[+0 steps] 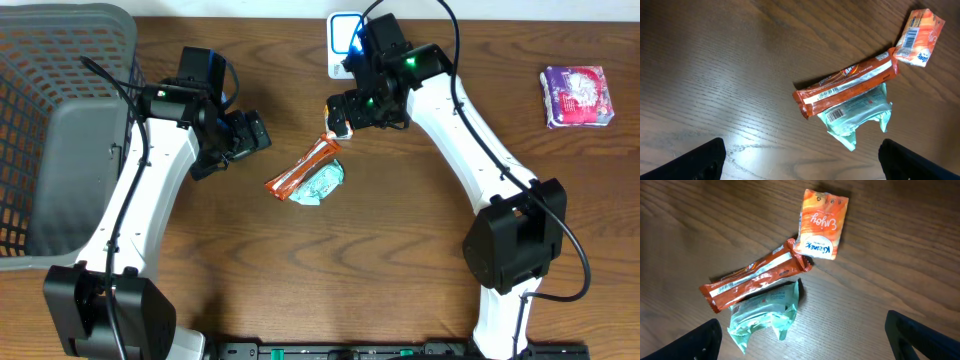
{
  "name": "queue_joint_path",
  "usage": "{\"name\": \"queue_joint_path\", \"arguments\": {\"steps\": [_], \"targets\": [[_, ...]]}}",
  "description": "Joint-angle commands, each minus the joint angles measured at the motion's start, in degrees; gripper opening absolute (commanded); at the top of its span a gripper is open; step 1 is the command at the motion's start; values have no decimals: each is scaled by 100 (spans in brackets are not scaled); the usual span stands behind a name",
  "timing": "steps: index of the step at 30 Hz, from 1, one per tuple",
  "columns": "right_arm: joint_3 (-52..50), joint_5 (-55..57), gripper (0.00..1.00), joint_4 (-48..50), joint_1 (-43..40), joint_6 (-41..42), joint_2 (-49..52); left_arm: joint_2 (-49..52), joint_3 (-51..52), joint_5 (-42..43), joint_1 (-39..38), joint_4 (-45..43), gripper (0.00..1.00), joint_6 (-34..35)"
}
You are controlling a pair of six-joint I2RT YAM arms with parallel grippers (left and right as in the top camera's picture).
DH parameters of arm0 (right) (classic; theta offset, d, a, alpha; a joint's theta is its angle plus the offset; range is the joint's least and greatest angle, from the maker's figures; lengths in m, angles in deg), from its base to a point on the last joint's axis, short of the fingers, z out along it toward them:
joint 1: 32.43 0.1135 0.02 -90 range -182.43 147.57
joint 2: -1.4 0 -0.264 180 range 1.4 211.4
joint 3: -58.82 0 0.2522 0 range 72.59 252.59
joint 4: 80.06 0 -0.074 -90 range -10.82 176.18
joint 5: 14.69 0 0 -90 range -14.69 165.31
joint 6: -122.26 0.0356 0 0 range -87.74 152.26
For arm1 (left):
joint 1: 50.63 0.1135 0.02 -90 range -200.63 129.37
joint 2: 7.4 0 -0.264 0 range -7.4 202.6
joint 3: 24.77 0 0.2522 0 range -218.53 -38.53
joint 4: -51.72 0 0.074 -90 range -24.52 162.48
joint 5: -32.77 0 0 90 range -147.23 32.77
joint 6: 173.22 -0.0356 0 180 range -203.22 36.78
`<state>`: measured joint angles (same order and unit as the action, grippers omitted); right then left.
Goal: Scan the item barcode
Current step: 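Reach the right gripper toward the small orange packet, then grasp the small orange packet and lift it toward the scanner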
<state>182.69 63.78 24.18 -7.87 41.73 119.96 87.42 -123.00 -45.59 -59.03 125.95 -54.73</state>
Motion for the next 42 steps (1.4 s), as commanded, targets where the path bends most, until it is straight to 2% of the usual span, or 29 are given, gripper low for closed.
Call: {"name": "queue_joint_path", "arguments": {"steps": [1,21,29,32,37,42], "targets": [[-9,70,99,-17,35,-79,-35,33,-61,-61,9,33,98,-35],[-9,111,99,4,-90,-68,-31,33,-61,-61,9,33,98,-35],[-9,87,99,254,-507,413,94,33,-61,-61,9,33,98,-35],[-9,-238,99,546,-669,573,321,33,-61,-61,9,33,98,-35],[-9,-1331,82,1110,-850,640,890,33,-61,-61,9,33,98,-35],[-9,-2194,75,1508,-916,640,1484,33,-61,-61,9,33,98,-35]]}}
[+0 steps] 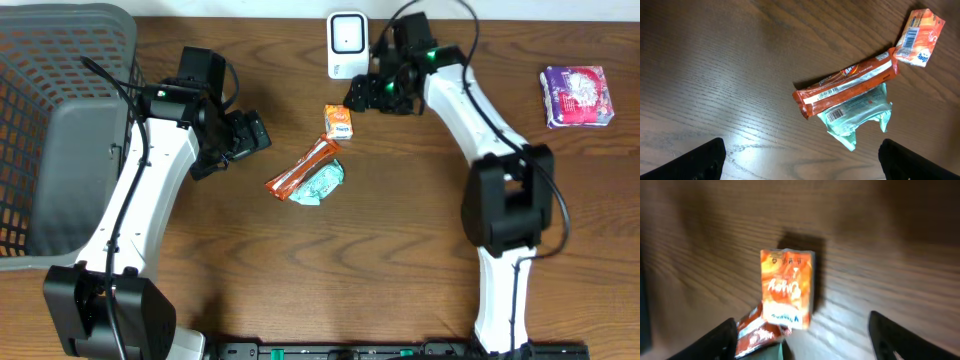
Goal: Scan the item barcode
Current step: 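Grasp the small orange packet and lift it toward the scanner, then hold the small orange packet under the white scanner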
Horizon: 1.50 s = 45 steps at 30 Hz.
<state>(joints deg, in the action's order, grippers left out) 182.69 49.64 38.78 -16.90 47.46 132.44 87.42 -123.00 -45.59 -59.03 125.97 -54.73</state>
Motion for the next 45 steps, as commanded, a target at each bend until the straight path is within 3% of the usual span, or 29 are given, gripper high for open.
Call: {"name": "queue_joint_path", "arguments": {"steps": [1,9,11,12,14,16,22,27,36,45], "targets": [[-9,-809,74,76,-11,68,326,33,-61,-61,9,31,98,-35],[-9,-960,62,319,-7,225,839,33,-61,-61,9,31,98,-35],[-9,-962,55,376,-2,286,883,33,-61,-61,9,31,98,-35],[-9,-962,49,391,4,282,885,33,-61,-61,9,31,98,-35],[-9,-938,27,398,24,280,885,33,-59,-61,9,31,98,-35],[-9,-942,1,393,33,280,885,33,-61,-61,9,31,98,-35],[92,-588,1,149,-7,275,721,33,-61,-61,9,31,98,-35],[269,1045,1,-446,7,4,83,33,-61,-61,9,31,98,-35],[271,5403,1,-1259,608,-160,-695,33,-61,-61,9,31,98,-35],[-17,6607,1,-1482,1058,-153,-339,33,-61,-61,9,31,98,-35]]}}
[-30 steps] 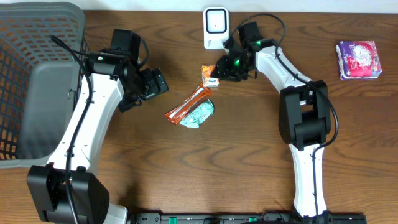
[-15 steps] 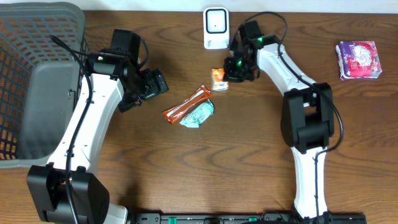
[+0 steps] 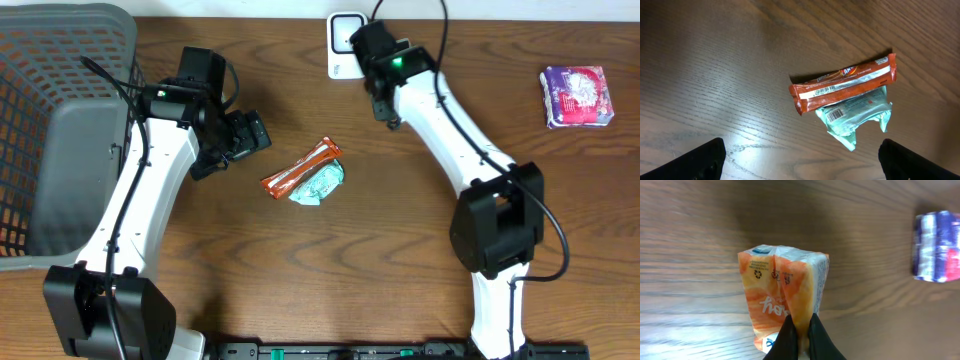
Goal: Scan the item barcode
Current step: 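Hold the small orange packet under the white scanner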
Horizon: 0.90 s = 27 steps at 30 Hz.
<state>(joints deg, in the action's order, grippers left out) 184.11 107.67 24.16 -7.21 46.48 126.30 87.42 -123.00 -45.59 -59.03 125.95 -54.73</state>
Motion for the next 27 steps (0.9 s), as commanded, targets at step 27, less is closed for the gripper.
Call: {"name": "queue_joint_path", "arguments": {"steps": [27], "targets": [[1014,1268,1,614,398,-1425,942,33,-61,-59,9,33,98,-35]]}}
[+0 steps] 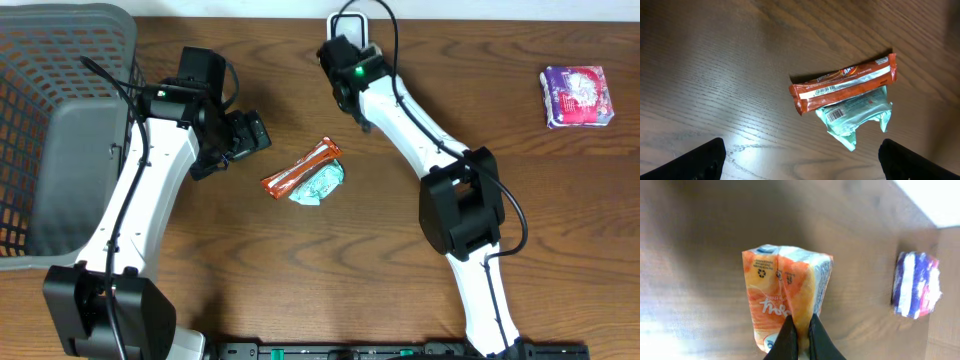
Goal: Scan the item barcode
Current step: 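Hold the small orange packet under the white scanner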
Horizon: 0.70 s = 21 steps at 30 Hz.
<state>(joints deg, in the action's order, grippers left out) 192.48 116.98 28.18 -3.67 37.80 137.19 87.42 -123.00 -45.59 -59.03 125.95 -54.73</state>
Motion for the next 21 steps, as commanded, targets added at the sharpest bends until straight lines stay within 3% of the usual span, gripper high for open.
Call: {"name": "queue_joint_path", "arguments": {"steps": [1,4,11,16,21], "targets": [[195,348,1,498,63,-835,-146,33,-61,-61,9,33,98,-35],[195,415,1,1438,131,-1670,-146,33,-61,-59,9,33,98,-35],[192,444,1,3412,210,-2677,-140,33,-61,-61,9,33,98,-35],[192,-417,1,3936,210,-2839,-105,33,-61,-61,9,33,98,-35],[192,-544,1,4172,203,-2828,33,33,-61,-61,9,33,98,-35]]}}
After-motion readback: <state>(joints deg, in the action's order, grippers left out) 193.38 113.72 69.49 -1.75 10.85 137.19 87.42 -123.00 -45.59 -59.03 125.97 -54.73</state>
